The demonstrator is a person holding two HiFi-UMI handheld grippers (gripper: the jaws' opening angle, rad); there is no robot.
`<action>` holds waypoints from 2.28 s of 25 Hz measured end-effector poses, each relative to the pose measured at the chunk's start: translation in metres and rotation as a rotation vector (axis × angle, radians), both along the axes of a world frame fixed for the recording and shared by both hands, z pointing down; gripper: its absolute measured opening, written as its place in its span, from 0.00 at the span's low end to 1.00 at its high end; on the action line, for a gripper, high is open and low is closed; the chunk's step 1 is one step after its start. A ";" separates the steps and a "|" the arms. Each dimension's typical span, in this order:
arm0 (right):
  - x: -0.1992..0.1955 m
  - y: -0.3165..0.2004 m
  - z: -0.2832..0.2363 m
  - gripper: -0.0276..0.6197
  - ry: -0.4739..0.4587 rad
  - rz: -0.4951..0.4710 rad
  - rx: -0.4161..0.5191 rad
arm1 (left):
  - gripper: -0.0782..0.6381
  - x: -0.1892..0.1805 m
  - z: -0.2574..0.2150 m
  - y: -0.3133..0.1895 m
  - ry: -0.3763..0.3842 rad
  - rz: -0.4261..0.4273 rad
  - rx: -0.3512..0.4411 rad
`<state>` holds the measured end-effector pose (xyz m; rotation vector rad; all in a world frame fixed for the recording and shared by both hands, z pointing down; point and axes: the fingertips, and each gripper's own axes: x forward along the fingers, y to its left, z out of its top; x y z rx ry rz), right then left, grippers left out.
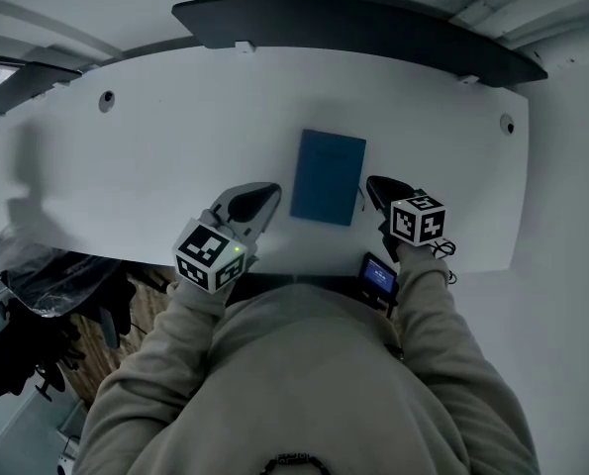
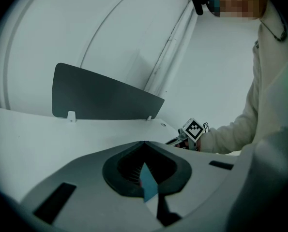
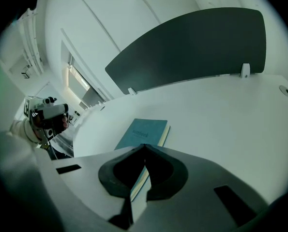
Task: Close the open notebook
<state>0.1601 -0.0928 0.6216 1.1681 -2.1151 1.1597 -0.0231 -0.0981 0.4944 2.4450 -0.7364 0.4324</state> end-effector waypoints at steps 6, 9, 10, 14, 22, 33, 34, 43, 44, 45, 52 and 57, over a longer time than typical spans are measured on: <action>0.003 0.000 0.007 0.07 -0.014 0.031 -0.014 | 0.10 -0.001 0.003 0.000 0.003 -0.010 -0.005; 0.003 0.000 0.010 0.07 -0.021 0.037 -0.019 | 0.10 -0.001 0.007 0.001 0.003 -0.015 -0.015; 0.003 0.000 0.012 0.07 -0.020 0.039 -0.019 | 0.10 0.000 0.010 0.002 0.000 -0.014 -0.020; 0.002 0.000 0.016 0.08 -0.020 0.050 -0.016 | 0.10 0.002 0.014 0.006 -0.013 -0.009 -0.026; 0.004 0.001 0.024 0.21 -0.008 0.056 -0.028 | 0.10 0.002 0.016 0.007 -0.013 -0.021 -0.032; -0.010 0.008 0.032 0.34 -0.048 0.000 -0.068 | 0.10 0.000 0.014 0.010 -0.009 -0.048 -0.026; -0.013 0.010 0.033 0.36 -0.053 -0.017 -0.074 | 0.10 0.000 0.014 0.011 -0.006 -0.055 -0.026; -0.027 0.007 0.043 0.39 -0.078 -0.053 -0.103 | 0.10 -0.013 0.017 0.015 -0.007 -0.101 -0.032; -0.028 0.006 0.044 0.39 -0.077 -0.049 -0.105 | 0.10 -0.017 0.017 0.015 -0.008 -0.109 -0.034; -0.029 0.005 0.044 0.39 -0.078 -0.042 -0.106 | 0.10 -0.019 0.017 0.015 -0.007 -0.118 -0.035; -0.032 0.008 0.056 0.39 -0.084 -0.007 -0.152 | 0.10 -0.029 0.014 0.017 -0.004 -0.139 -0.025; -0.029 0.009 0.061 0.39 -0.134 0.044 -0.190 | 0.10 -0.039 0.017 0.020 -0.008 -0.153 -0.027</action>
